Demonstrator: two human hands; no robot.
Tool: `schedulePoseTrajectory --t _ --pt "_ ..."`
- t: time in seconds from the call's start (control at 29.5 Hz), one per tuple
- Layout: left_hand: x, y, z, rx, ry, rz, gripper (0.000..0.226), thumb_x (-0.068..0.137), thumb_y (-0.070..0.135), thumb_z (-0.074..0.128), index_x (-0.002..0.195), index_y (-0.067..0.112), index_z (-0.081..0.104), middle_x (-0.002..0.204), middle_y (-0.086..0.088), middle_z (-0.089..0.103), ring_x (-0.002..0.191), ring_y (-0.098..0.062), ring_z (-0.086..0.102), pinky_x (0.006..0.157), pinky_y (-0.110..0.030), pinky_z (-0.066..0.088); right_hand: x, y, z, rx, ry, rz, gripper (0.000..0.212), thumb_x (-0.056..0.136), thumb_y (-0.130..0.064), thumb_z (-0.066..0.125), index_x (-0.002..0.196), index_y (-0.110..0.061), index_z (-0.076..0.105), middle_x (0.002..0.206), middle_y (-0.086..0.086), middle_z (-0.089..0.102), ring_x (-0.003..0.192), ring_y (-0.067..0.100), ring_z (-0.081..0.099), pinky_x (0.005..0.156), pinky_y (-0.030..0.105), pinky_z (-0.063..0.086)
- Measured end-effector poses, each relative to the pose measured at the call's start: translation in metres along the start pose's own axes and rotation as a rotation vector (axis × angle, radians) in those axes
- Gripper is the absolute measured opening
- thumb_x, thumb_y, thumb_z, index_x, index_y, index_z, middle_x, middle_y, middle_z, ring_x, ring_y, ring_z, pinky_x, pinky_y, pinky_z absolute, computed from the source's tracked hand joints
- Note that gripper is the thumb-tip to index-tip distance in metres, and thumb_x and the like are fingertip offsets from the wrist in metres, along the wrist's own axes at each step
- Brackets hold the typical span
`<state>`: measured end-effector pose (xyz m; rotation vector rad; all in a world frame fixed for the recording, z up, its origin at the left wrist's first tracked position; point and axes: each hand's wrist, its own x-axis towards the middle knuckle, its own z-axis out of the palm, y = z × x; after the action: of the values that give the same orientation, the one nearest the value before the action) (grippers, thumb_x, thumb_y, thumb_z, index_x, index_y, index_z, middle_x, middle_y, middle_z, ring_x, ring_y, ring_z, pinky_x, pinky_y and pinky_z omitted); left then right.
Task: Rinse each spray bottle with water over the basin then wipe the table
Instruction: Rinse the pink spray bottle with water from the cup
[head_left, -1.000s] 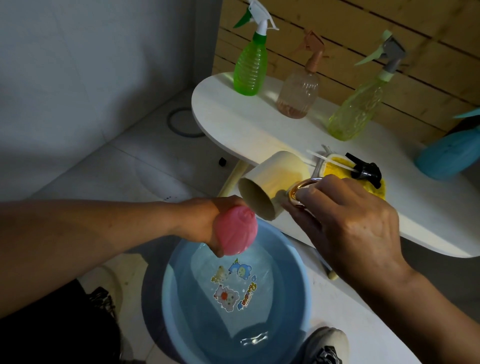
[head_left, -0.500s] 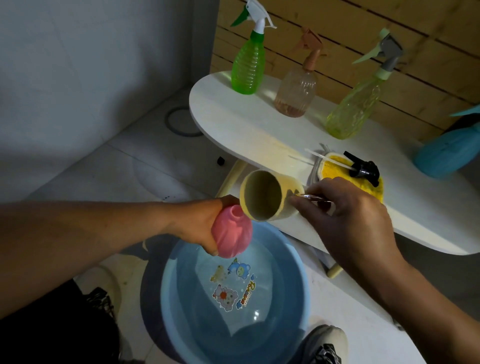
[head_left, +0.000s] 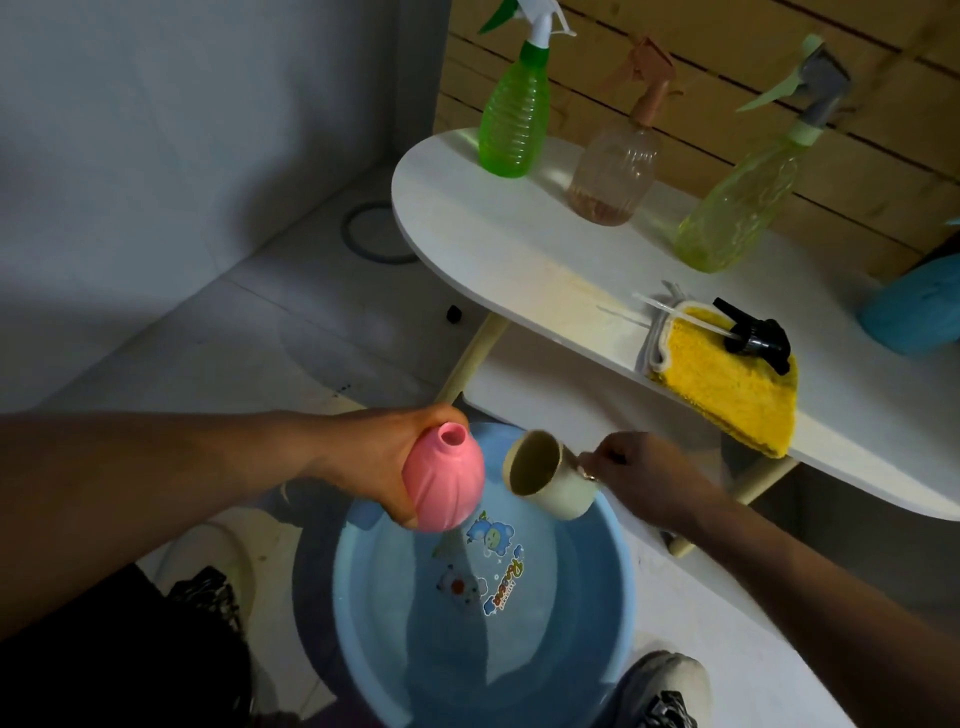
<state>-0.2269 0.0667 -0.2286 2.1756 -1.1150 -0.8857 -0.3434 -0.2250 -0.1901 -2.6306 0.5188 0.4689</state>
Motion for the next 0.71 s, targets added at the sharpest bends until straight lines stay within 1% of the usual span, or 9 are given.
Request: schedulePoseTrajectory --t 0.07,0.14,0.2,0.31,0.37,0.41,0.51,0.58,0.71 --pt "0.003 0.002 -0.002 0.0 0.003 0.01 0.098 0.062 0.029 0.095 0.136 0.048 0.034 0.127 0.023 0.048 0.11 -0.006 0.055 0.079 -0.022 0.053 0.018 0.014 0.027 -0.056 -0.096 0.025 0.036 0.101 -0.043 0.054 0.088 -0.013 0.069 0.085 0.004 0.065 0.085 0.024 0.064 0.071 0.033 0.045" --pt "0.005 0.006 -0.003 -0.025 0.014 0.022 0.102 0.064 0.028 0.095 0.141 0.05 0.032 0.129 0.026 0.046 0.112 -0.003 0.053 0.081 -0.018 0.052 0.028 0.03 0.059 -0.143 -0.128 0.02 0.03 0.103 -0.039 0.05 0.089 -0.018 0.066 0.088 0.005 0.064 0.094 0.029 0.067 0.071 0.031 0.042" --pt "0.008 0.007 -0.001 -0.067 0.02 0.037 0.099 0.065 0.026 0.095 0.139 0.049 0.034 0.129 0.029 0.046 0.115 -0.001 0.053 0.082 -0.016 0.051 0.033 0.04 0.086 -0.235 -0.112 -0.017 0.03 0.104 -0.041 0.048 0.1 -0.019 0.069 0.098 0.005 0.068 0.099 0.028 0.067 0.071 0.029 0.039" --pt "0.009 0.006 0.001 -0.117 0.041 0.018 0.096 0.064 0.025 0.096 0.135 0.048 0.037 0.127 0.031 0.047 0.116 0.008 0.051 0.076 -0.01 0.049 0.037 0.044 0.112 -0.328 -0.104 -0.051 0.034 0.105 -0.044 0.045 0.117 -0.023 0.068 0.118 0.002 0.069 0.109 0.023 0.065 0.076 0.027 0.04" --pt "0.008 0.005 0.003 -0.144 0.05 0.007 0.095 0.064 0.023 0.096 0.136 0.047 0.038 0.124 0.033 0.047 0.115 0.015 0.047 0.075 -0.006 0.048 0.041 0.047 0.126 -0.42 -0.109 -0.079 0.035 0.106 -0.045 0.042 0.126 -0.026 0.064 0.127 0.001 0.065 0.117 0.023 0.063 0.085 0.029 0.046" --pt "0.008 0.004 0.004 -0.148 0.052 -0.003 0.095 0.065 0.022 0.096 0.136 0.046 0.039 0.123 0.034 0.047 0.113 0.015 0.048 0.073 -0.005 0.048 0.043 0.051 0.131 -0.473 -0.118 -0.102 0.036 0.106 -0.045 0.04 0.13 -0.027 0.062 0.131 0.001 0.063 0.119 0.023 0.062 0.09 0.03 0.047" --pt "0.008 0.004 0.007 -0.159 0.033 -0.041 0.095 0.066 0.021 0.096 0.137 0.046 0.038 0.122 0.032 0.046 0.108 0.007 0.053 0.064 -0.007 0.05 0.044 0.062 0.146 -0.606 -0.189 -0.141 0.037 0.108 -0.042 0.037 0.134 -0.025 0.056 0.136 0.004 0.06 0.124 0.028 0.06 0.096 0.034 0.047" --pt "0.006 0.001 0.009 -0.148 0.045 -0.05 0.096 0.062 0.025 0.097 0.134 0.05 0.039 0.123 0.031 0.048 0.11 0.002 0.055 0.063 -0.01 0.051 0.043 0.065 0.154 -0.64 -0.243 -0.15 0.037 0.109 -0.039 0.036 0.136 -0.023 0.055 0.138 0.005 0.058 0.125 0.029 0.06 0.098 0.036 0.047" --pt "0.002 -0.003 0.008 -0.095 0.042 -0.08 0.097 0.058 0.034 0.098 0.13 0.058 0.038 0.127 0.033 0.048 0.116 -0.003 0.054 0.083 -0.03 0.059 0.043 0.058 0.165 -0.55 -0.246 -0.144 0.036 0.108 -0.038 0.038 0.135 -0.022 0.057 0.136 0.006 0.059 0.124 0.029 0.06 0.098 0.035 0.047"
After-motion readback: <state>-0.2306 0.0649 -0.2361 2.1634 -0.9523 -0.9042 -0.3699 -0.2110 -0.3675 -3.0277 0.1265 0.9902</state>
